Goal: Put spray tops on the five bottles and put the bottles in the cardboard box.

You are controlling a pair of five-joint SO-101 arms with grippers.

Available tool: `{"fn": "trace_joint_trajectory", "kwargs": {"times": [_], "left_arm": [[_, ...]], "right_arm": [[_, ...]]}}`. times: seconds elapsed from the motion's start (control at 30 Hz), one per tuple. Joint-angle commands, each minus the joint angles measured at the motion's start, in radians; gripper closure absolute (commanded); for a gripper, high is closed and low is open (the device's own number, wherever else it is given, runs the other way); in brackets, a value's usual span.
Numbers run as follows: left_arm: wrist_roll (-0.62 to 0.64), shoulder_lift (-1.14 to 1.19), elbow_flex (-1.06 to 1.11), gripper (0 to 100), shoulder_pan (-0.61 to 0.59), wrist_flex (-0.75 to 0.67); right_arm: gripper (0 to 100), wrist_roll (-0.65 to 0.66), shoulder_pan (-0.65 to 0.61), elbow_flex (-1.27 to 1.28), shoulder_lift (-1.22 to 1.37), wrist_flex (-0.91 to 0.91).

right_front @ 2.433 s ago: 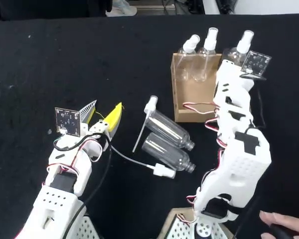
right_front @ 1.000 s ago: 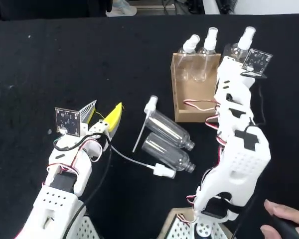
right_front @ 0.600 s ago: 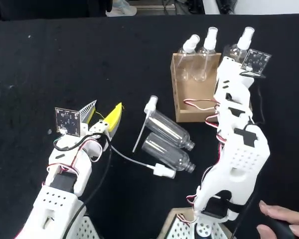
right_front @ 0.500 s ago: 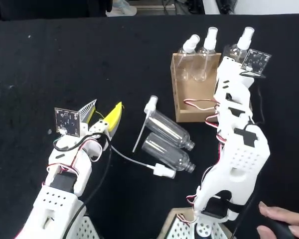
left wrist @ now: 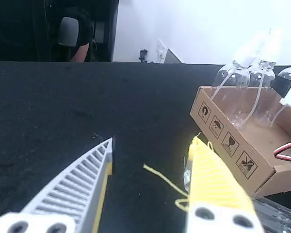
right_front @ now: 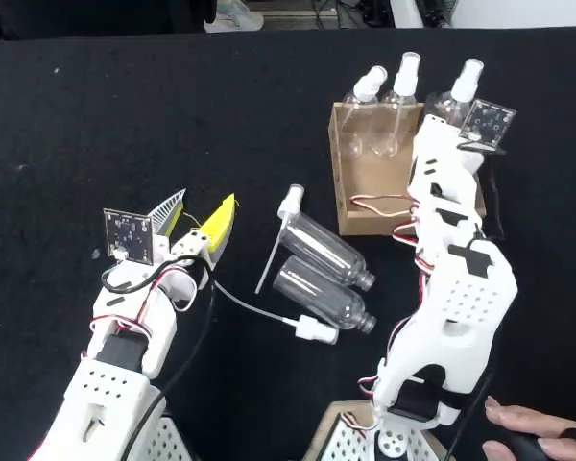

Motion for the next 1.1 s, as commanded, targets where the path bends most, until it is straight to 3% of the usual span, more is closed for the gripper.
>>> {"fn": "trace_joint_trajectory", "kwargs": {"times": [0.0, 0.63, 0.8, 1.07], "left_arm": [[-0.008, -0.017, -0.01, 75, 0.005, -0.021], [-0.008, -0.017, -0.013, 75, 0.004, -0.021], [-0.008, -0.017, -0.013, 75, 0.004, -0.021], [-0.008, -0.017, -0.013, 75, 0.004, -0.023]], "right_arm": [[98.6, -0.003, -0.023, -0.047, -0.01, -0.021], [98.2, -0.003, -0.026, -0.041, -0.01, -0.015], [88.1, -0.003, -0.037, -0.019, -0.016, -0.015], [87.5, -0.003, -0.043, -0.015, -0.016, -0.015]]}}
